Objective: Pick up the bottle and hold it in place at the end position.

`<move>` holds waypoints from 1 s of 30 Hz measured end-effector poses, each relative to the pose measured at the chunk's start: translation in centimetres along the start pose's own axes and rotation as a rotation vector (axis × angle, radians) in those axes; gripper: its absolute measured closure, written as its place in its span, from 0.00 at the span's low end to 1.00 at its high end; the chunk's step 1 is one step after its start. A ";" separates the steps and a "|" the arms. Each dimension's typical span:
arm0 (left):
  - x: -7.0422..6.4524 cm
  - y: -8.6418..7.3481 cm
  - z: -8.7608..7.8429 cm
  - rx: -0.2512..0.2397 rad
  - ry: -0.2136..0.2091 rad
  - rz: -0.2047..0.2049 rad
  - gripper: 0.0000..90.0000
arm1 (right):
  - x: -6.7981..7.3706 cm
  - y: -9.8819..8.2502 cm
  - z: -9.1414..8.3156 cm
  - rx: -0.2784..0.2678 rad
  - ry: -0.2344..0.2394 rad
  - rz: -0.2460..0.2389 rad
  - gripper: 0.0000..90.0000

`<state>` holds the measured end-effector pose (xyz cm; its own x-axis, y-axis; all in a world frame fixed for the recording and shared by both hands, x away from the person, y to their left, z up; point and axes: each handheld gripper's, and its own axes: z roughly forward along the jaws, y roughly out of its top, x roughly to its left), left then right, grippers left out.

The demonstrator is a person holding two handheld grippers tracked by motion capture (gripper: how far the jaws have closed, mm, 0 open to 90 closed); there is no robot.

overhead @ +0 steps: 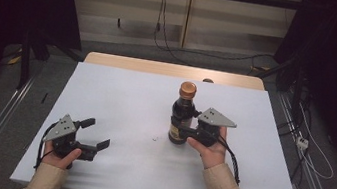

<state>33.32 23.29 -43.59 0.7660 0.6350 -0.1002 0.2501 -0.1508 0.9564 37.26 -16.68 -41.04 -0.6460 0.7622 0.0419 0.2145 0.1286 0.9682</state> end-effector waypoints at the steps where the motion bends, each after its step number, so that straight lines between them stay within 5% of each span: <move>1: 0.0 0.0 0.0 -0.001 0.000 -0.002 0.05 | 0.1 0.1 0.1 0.006 -0.002 -0.008 0.34; 30: 0.1 0.0 0.0 0.002 -0.012 0.003 0.05 | 0.3 1.9 3.6 -0.006 -0.050 -0.005 0.34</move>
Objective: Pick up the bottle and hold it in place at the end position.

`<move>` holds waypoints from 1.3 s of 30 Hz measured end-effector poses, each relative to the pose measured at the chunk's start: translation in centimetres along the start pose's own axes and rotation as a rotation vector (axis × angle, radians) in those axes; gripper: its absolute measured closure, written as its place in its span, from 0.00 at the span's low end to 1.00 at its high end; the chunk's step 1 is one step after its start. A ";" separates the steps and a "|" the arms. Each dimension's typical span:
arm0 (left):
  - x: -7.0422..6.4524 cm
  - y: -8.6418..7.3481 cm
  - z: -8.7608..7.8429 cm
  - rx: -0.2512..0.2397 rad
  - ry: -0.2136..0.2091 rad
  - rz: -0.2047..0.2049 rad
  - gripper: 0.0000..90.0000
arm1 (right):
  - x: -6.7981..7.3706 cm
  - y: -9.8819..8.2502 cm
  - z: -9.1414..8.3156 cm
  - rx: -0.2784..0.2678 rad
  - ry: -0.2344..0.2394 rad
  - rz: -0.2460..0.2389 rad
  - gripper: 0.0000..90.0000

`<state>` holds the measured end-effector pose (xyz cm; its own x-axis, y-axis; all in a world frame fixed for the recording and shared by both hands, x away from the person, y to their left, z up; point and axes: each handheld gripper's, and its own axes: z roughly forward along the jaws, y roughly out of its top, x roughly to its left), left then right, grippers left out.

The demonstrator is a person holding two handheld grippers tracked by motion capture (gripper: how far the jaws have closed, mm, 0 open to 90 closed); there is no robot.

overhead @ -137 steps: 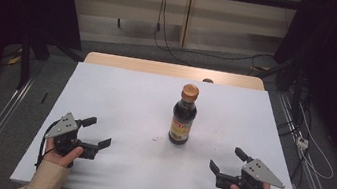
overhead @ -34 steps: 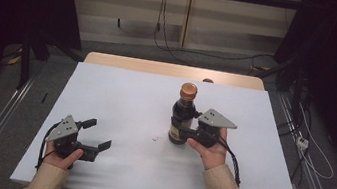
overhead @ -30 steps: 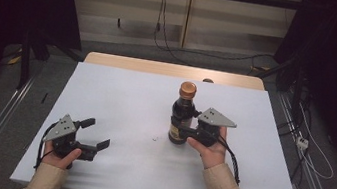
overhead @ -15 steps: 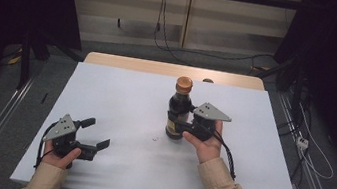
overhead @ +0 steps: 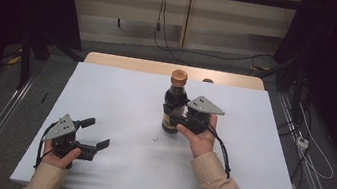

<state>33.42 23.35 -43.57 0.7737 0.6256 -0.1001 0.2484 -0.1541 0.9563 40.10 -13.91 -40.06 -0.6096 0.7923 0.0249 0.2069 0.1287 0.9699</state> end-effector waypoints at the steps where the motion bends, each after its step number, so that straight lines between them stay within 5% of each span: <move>1: 0.0 0.0 0.0 0.000 -0.001 0.001 0.05 | 0.1 0.0 0.1 0.001 -0.002 -0.006 0.34; 29: 0.1 0.0 0.0 0.003 -0.005 -0.002 0.05 | -0.1 -0.5 3.0 -0.013 -0.037 -0.006 0.34; 39: 0.0 -0.1 -0.1 -0.001 -0.008 -0.001 0.05 | -1.0 -0.4 2.9 0.004 0.004 0.008 0.34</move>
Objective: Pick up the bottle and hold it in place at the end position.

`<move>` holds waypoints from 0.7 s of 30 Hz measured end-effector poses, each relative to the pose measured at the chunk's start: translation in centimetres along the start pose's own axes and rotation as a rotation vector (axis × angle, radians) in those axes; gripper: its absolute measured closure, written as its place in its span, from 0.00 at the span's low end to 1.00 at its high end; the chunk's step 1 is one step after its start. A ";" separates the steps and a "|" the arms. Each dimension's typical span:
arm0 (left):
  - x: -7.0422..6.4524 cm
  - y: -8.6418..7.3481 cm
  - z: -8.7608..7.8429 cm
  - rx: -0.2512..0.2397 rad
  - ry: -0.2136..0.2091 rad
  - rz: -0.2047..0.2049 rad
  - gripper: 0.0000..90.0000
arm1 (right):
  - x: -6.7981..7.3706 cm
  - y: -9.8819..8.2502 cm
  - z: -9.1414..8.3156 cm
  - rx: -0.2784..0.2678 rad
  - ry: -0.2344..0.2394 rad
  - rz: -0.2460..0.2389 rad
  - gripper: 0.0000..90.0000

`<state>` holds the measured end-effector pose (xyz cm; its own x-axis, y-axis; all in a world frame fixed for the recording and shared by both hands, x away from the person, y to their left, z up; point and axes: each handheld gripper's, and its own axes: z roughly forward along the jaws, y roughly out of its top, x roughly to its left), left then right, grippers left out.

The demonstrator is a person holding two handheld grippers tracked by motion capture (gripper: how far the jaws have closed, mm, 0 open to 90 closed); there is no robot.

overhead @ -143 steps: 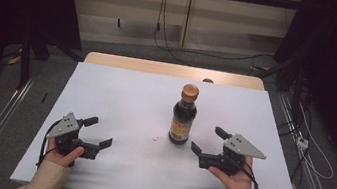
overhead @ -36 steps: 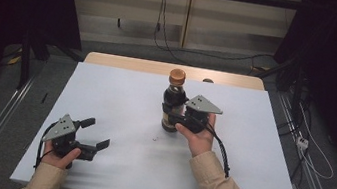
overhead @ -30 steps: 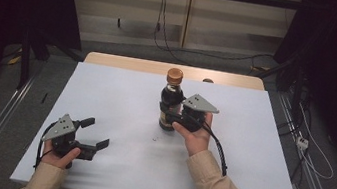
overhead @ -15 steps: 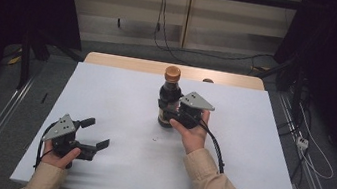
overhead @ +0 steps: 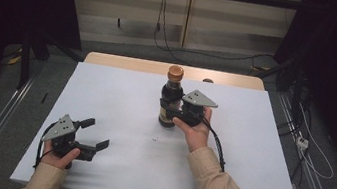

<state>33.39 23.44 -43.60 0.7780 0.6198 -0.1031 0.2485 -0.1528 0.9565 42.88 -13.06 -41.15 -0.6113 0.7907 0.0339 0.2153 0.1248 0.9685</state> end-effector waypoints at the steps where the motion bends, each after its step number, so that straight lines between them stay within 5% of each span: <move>1: 0.0 0.0 0.0 0.003 0.001 0.003 0.05 | -0.1 0.0 -0.1 0.003 0.003 0.002 0.34; 21: -0.3 -0.1 -0.1 0.017 -0.004 0.013 0.05 | -0.7 0.0 -0.2 0.011 0.059 -0.027 0.34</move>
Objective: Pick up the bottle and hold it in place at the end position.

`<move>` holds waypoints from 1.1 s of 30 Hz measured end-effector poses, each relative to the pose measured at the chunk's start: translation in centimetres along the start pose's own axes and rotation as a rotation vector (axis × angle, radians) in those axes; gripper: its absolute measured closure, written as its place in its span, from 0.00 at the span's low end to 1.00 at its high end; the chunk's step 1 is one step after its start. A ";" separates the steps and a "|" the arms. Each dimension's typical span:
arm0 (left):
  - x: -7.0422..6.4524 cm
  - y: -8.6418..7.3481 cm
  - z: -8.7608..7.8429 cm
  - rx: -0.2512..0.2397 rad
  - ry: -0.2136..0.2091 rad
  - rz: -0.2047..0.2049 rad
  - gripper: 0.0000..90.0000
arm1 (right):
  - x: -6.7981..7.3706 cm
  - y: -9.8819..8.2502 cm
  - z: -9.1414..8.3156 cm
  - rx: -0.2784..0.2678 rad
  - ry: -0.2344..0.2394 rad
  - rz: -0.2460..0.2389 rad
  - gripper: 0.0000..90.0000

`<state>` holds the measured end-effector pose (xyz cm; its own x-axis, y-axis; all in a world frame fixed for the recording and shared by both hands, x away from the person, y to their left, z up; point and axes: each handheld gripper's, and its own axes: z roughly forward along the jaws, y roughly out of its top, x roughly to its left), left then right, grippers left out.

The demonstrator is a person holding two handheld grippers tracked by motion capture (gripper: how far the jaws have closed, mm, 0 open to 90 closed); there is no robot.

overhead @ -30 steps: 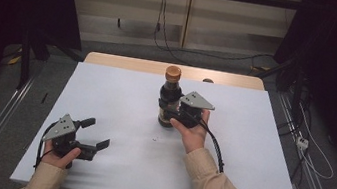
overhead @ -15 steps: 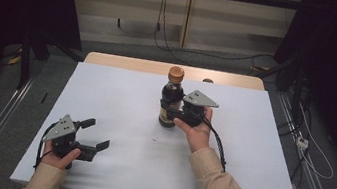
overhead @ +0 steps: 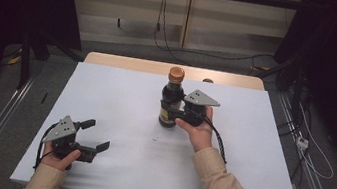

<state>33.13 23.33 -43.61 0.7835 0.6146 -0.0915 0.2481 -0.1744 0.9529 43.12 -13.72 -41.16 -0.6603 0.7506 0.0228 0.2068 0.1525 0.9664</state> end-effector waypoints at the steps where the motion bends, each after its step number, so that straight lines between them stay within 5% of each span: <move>1: 0.0 0.0 0.0 0.001 0.000 0.002 0.05 | 0.0 0.1 0.0 0.006 0.003 -0.001 0.34; 33: 0.8 0.9 0.6 -0.024 0.015 -0.037 0.04 | -0.3 0.1 -0.1 0.023 0.038 0.016 0.34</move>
<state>34.32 23.25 -43.02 0.7656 0.6315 -0.1226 0.2629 -0.1332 0.9556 43.32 -13.99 -41.05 -0.6834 0.7284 0.0482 0.2340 0.1561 0.9596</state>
